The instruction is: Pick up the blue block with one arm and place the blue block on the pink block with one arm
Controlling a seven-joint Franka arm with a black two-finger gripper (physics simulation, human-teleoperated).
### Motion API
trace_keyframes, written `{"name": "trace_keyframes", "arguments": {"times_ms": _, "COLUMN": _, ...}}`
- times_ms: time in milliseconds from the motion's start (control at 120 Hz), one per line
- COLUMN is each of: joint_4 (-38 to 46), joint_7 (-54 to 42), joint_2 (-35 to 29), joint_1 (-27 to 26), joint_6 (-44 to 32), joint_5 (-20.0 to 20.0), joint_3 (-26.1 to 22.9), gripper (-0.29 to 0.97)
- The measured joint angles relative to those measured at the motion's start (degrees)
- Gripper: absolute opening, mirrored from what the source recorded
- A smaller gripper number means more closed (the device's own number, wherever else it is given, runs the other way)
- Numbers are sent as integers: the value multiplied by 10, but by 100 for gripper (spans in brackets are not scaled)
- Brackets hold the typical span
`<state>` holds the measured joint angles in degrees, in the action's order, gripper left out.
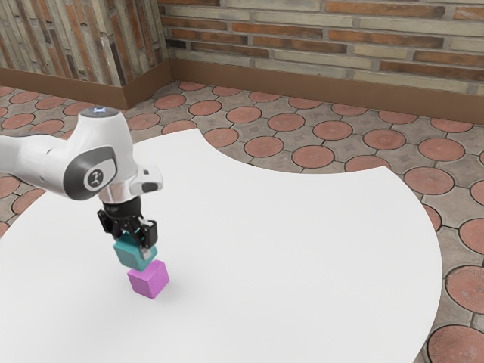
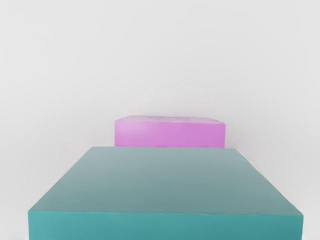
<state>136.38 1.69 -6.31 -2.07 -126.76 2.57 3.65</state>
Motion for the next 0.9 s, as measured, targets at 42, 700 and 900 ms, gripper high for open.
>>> {"name": "trace_keyframes", "arguments": {"times_ms": 42, "joint_4": 0, "joint_7": -5, "joint_2": 2, "joint_1": -1, "joint_6": 4, "joint_5": 0, "joint_3": 0, "gripper": 37}}
{"name": "trace_keyframes", "arguments": {"times_ms": 700, "joint_4": -6, "joint_7": -36, "joint_2": 12, "joint_1": -1, "joint_6": 10, "joint_5": -16, "joint_3": 1, "gripper": 37}}
{"name": "trace_keyframes", "arguments": {"times_ms": 900, "joint_4": -7, "joint_7": -38, "joint_2": 14, "joint_1": -1, "joint_6": 6, "joint_5": -17, "joint_3": 1, "gripper": 37}}
